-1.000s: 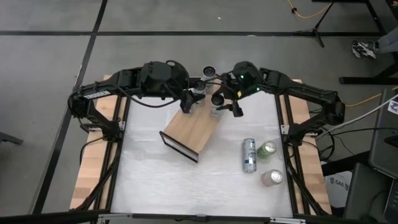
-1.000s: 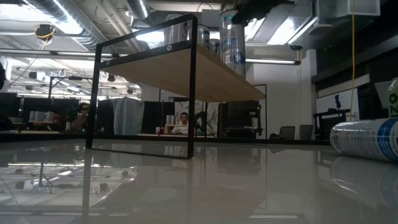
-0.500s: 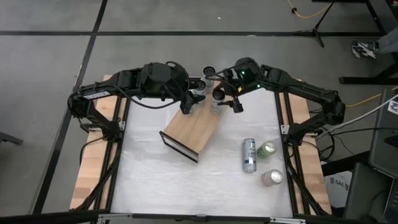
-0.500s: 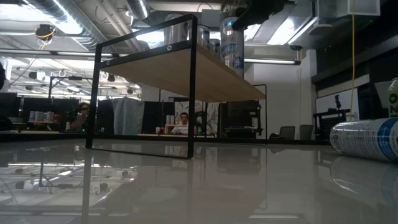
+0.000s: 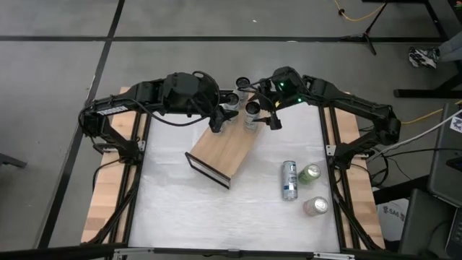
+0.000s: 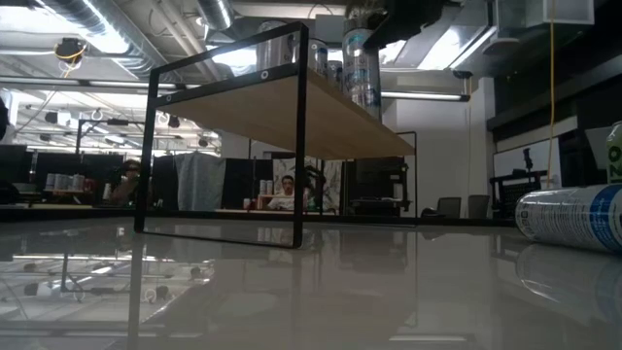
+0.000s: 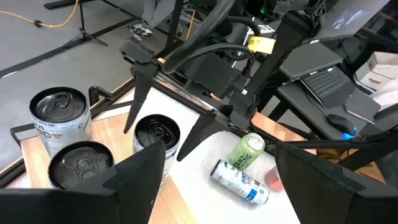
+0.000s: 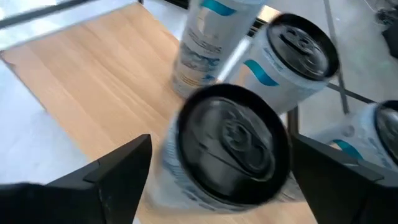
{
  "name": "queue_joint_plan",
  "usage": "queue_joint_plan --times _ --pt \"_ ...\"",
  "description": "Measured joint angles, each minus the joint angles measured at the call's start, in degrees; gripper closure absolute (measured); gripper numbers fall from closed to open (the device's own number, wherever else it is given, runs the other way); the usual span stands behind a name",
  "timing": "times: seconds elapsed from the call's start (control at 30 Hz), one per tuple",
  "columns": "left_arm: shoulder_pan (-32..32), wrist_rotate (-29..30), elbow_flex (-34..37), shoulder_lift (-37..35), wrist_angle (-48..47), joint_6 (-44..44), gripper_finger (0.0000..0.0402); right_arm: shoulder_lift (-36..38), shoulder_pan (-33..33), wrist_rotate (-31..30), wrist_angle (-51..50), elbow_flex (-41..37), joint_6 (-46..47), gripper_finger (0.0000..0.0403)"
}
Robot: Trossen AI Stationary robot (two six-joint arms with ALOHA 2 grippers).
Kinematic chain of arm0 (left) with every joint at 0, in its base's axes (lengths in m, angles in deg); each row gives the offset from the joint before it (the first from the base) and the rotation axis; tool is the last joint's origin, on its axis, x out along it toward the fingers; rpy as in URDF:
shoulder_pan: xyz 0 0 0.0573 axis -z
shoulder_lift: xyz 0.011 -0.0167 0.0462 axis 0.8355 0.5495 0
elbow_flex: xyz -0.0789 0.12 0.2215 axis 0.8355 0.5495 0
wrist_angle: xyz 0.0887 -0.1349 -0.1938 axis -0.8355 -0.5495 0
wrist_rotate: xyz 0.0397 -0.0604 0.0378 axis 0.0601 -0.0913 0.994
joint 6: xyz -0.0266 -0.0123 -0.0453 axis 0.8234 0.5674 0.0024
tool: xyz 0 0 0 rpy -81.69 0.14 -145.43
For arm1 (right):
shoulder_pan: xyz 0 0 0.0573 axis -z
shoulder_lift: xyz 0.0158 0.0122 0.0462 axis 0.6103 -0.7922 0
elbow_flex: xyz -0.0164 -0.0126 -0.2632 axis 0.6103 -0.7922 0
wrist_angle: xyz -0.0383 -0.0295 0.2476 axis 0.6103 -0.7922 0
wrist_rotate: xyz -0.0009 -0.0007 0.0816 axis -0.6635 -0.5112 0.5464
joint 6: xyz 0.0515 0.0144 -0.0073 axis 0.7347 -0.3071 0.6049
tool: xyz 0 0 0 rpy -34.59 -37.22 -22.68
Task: Place canned beverage on shelf
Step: Adjust the soda can on the shelf
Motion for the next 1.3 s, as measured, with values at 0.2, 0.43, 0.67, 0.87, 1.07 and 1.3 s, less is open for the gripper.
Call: queue_joint_plan --times 0.2,0.43,0.67,0.87,1.07,1.3 --pt "0.0 0.0 0.0 0.0 0.0 0.0 0.0102 0.0 0.0 -2.4 0.1 0.0 1.5 0.0034" --pt "0.0 0.0 0.0 0.0 0.0 0.0 0.0102 0.6 0.0 -2.9 0.1 0.0 3.8 0.0037" --pt "0.0 0.0 0.0 0.0 0.0 0.0 0.0102 1.5 0.0 -4.0 1.6 0.0 6.8 0.0038" --pt "0.0 0.0 0.0 0.0 0.0 0.0 0.0102 1.8 0.0 -4.8 1.8 0.0 6.9 0.0038" --pt "0.0 0.0 0.0 0.0 0.0 0.0 0.0102 1.8 0.0 -4.8 1.7 0.0 10.6 0.0038" --pt "0.0 0.0 0.0 0.0 0.0 0.0 0.0103 1.8 -0.1 -4.7 1.4 2.6 14.0 0.0038"
